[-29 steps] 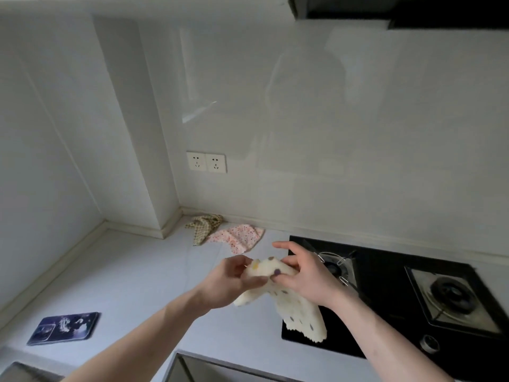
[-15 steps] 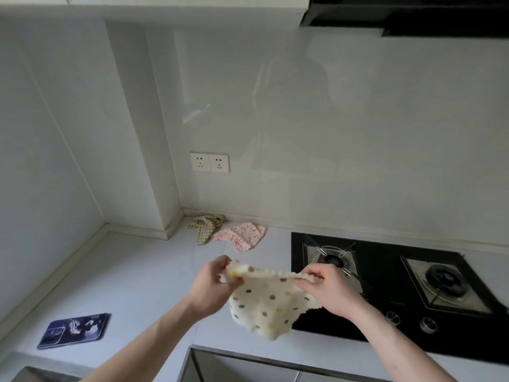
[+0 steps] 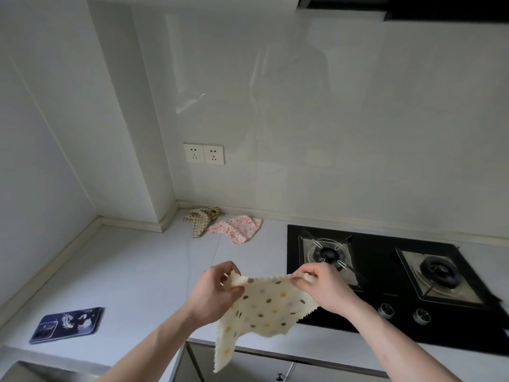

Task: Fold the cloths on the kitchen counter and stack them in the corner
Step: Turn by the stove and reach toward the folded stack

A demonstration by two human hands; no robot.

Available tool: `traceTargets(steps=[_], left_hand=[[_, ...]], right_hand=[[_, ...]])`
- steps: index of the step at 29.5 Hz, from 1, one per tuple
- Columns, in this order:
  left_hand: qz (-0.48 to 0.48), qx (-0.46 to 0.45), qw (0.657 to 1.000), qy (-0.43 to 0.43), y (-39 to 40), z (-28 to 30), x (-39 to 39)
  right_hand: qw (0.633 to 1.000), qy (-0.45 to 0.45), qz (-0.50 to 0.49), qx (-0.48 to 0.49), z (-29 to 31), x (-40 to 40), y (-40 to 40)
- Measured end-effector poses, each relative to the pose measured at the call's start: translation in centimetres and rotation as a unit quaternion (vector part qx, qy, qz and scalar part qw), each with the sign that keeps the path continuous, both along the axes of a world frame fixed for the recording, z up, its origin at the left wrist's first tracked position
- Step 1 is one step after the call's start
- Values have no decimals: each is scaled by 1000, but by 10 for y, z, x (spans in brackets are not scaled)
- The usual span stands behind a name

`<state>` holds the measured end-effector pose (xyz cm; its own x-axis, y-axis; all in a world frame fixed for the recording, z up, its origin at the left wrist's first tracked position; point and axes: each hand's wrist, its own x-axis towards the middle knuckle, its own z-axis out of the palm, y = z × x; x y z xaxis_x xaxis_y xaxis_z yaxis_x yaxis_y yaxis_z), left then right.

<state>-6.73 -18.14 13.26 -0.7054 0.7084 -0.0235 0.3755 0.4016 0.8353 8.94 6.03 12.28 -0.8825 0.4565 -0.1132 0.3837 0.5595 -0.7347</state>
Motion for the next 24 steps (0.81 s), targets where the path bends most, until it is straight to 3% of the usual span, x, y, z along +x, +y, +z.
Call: traceTargets(steps=[9,16,21,24], left_hand=[[17,-68,996,48,14,-17,-21],[93,-83,970,210,50,4,-56],[127,-55,959,249,57,12,-64],[120,-81,956,253,49,-6,-57]], right_hand=[[998,-60,27,21,-19,-8,46],[997,30,29,62,8,-58,82],[994,85,42,56,23,-72,96],[993,83,65,52,10,-65,97]])
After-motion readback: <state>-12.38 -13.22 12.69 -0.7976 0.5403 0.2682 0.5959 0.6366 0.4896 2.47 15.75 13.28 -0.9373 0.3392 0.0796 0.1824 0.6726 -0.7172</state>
